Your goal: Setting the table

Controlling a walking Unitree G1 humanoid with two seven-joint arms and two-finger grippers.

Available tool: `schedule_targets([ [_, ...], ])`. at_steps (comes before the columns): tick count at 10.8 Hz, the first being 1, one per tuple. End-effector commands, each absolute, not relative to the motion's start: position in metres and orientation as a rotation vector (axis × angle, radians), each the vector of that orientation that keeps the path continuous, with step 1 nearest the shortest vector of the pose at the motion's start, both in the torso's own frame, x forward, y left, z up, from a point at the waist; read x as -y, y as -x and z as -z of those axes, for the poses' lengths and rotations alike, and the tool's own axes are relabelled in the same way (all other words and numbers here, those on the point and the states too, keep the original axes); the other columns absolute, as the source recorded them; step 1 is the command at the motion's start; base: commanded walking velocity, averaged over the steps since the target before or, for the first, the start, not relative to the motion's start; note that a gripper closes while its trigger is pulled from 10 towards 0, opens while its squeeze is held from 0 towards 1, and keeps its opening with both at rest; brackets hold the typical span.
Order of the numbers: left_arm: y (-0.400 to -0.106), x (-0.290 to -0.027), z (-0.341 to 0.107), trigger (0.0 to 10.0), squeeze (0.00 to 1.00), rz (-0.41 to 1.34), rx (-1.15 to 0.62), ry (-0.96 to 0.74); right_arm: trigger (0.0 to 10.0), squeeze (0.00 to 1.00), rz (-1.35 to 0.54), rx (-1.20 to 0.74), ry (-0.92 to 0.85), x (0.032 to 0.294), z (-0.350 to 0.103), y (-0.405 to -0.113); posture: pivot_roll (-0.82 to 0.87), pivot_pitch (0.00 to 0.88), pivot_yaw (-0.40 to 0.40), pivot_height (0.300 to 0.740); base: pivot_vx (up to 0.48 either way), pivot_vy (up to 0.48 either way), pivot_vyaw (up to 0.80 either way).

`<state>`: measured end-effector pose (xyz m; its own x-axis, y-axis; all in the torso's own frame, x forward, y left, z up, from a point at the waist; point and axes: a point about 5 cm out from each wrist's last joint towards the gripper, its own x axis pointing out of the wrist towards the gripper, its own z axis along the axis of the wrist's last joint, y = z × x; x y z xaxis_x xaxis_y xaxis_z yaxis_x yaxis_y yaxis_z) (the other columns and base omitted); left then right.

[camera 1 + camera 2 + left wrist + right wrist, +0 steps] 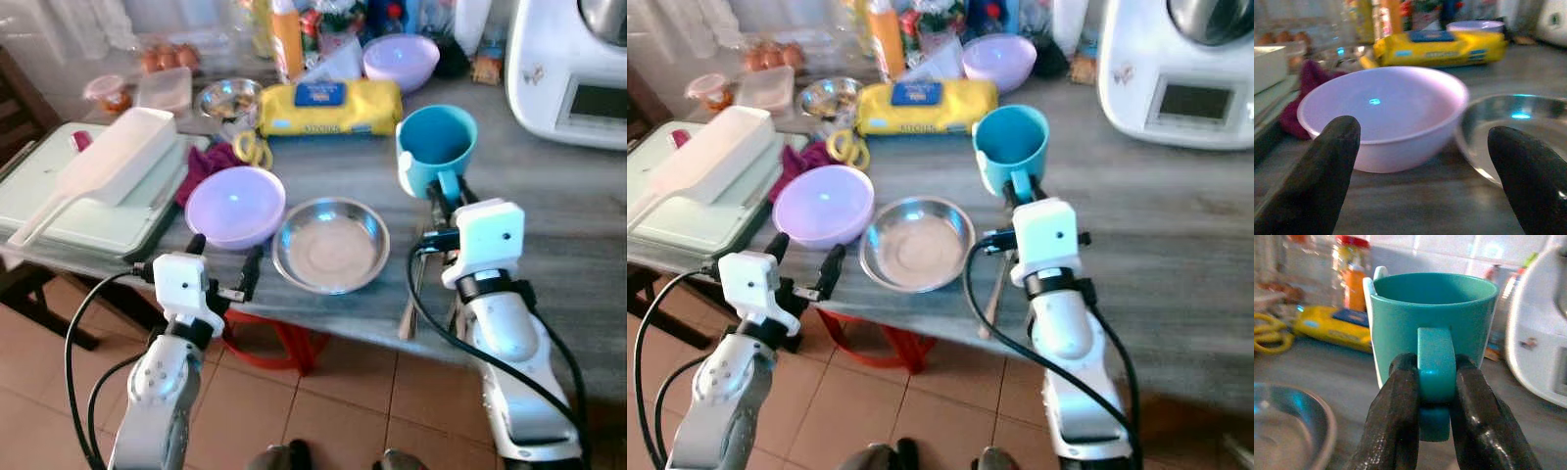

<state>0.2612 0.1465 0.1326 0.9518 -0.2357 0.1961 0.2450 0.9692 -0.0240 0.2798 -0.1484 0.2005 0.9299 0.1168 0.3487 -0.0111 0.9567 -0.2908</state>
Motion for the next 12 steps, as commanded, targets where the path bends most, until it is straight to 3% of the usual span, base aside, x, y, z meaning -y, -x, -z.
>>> schedule_targets([
  [1, -0.255, -0.155, -0.13, 10.0, 0.0, 0.226, 0.177, 0.035, 10.0, 0.0, -0.081, 0.423, 0.297, 0.144, -0.212, -0.276, -0.11, 0.192, 0.103, 0.74, 0.0, 0.0, 0.0],
  [4, -0.246, -0.153, -0.126, 10.0, 0.0, 0.317, 0.145, 0.064, 10.0, 0.0, -0.102, 0.413, 0.259, 0.15, -0.217, -0.286, -0.11, 0.197, 0.099, 0.74, 0.0, 0.0, 0.0],
  [8, -0.243, -0.15, -0.127, 10.0, 0.0, 0.452, 0.121, 0.083, 10.0, 0.0, -0.148, 0.341, 0.15, 0.163, -0.223, -0.324, -0.1, 0.21, 0.109, 0.74, 0.0, 0.0, 0.0],
  [12, -0.24, -0.155, -0.12, 10.0, 0.0, 0.442, 0.094, 0.094, 10.0, 0.0, -0.259, 0.297, 0.078, 0.143, -0.217, -0.353, -0.07, 0.218, 0.107, 0.74, 0.0, 0.0, 0.0],
])
